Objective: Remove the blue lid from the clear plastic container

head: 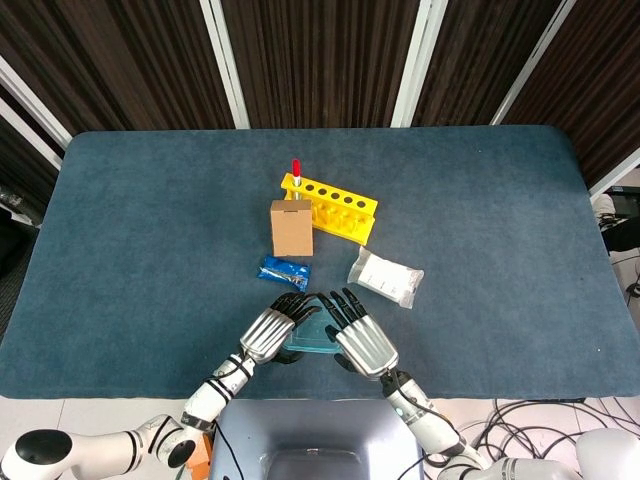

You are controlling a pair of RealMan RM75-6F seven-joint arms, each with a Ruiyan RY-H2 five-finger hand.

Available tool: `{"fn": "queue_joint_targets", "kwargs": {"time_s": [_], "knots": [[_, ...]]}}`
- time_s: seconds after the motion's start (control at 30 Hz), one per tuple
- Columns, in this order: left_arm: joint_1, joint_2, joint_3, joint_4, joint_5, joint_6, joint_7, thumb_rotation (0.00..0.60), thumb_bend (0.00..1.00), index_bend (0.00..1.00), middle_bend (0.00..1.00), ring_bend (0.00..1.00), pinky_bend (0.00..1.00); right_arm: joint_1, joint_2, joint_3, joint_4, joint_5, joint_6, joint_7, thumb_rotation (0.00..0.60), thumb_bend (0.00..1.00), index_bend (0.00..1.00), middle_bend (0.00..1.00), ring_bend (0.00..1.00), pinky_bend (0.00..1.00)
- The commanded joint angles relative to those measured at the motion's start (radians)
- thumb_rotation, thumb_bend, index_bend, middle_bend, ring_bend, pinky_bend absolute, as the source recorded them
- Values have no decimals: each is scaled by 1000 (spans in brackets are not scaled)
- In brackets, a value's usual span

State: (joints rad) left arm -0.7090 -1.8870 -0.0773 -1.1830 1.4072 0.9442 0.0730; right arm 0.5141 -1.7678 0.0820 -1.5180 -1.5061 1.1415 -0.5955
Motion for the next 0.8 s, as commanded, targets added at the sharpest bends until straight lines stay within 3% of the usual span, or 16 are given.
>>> {"fn": "queue_joint_targets", "kwargs": {"time_s": [0.03,0.8], "knots": [[0,2,0,-2,0,0,1,600,295,579,464,224,239,1,2,0,1,0,2,-2,600,176,552,10,0,0],[2,3,22,7,6,-18,16,600,299,616,506,236,250,20,35,17,-41,16,15,-21,600,176,540,10,0,0]]}}
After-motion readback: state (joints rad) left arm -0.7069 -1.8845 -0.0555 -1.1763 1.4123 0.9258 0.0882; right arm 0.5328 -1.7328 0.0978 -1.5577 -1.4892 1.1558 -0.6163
